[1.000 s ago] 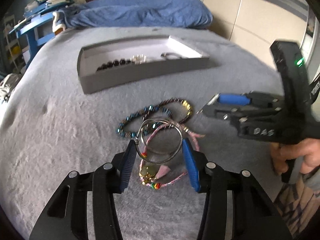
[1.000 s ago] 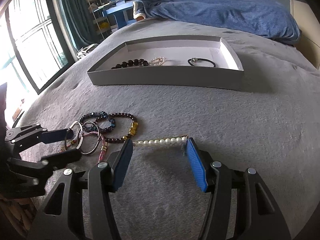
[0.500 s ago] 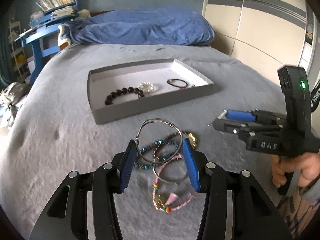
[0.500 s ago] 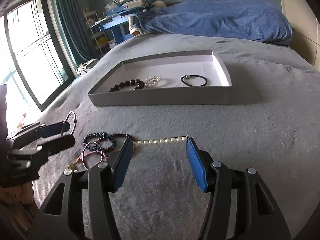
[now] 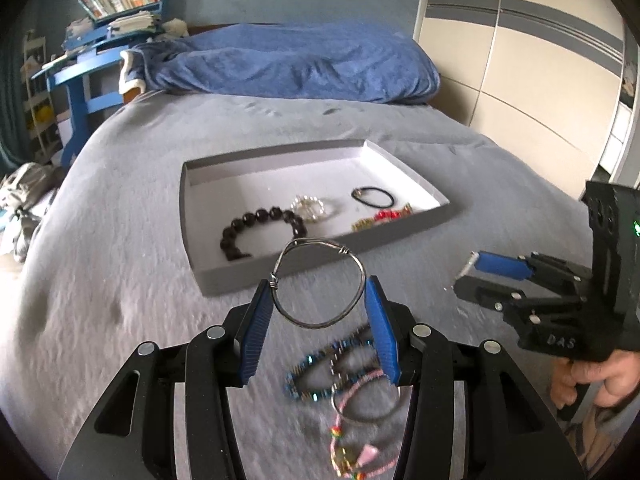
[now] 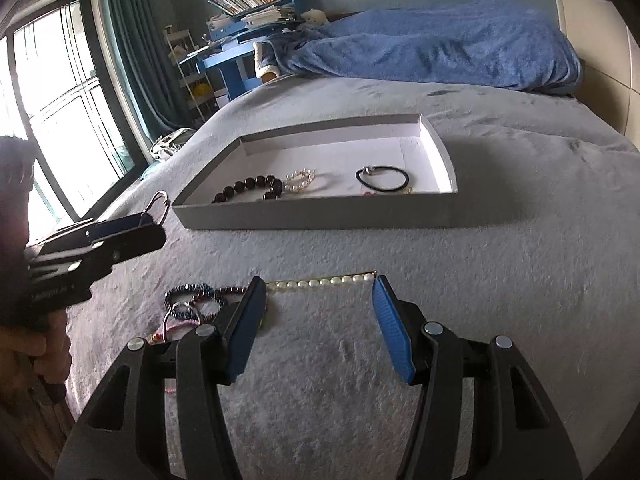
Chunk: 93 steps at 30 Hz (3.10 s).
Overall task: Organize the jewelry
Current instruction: 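Lift the thin silver bangle with the left gripper while the right grasps the pearl bar pin, then lower the bangle into the tray with the left gripper while the right drops the pearl pin there, then move the left gripper to the bracelet pile while the right approaches the dark red bead bracelet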
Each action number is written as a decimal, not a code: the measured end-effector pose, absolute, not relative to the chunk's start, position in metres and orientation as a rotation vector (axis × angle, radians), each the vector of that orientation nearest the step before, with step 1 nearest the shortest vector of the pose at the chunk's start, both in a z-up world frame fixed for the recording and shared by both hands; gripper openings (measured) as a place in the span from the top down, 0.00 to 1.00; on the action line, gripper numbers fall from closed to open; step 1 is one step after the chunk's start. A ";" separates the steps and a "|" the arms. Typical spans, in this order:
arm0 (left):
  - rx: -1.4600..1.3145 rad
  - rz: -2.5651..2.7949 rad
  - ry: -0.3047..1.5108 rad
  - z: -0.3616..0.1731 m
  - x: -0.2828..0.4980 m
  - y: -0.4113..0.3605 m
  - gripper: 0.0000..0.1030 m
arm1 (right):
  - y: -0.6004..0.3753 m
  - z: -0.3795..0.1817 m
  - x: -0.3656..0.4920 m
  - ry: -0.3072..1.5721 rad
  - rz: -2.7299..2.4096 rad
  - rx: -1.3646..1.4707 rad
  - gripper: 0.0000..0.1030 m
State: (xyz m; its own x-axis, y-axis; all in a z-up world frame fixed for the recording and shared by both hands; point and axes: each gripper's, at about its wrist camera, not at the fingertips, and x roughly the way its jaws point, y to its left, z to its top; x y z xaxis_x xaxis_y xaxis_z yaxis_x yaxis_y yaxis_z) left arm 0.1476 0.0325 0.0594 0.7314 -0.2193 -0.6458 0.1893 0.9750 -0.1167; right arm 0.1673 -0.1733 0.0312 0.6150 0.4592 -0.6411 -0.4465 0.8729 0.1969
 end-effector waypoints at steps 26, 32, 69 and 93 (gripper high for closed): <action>-0.029 -0.188 0.730 0.051 0.239 0.052 0.53 | -0.148 0.044 0.254 0.694 0.543 -0.050 0.46; -0.015 -0.181 0.763 0.036 0.259 0.051 0.53 | -0.140 0.039 0.279 0.698 0.547 -0.061 0.46; -0.021 -0.181 0.712 0.036 0.256 0.040 0.13 | -0.139 0.026 0.281 0.715 0.526 -0.031 0.32; -0.035 -0.126 0.693 0.053 0.174 0.048 0.11 | -0.156 0.032 0.204 0.677 0.502 -0.008 0.26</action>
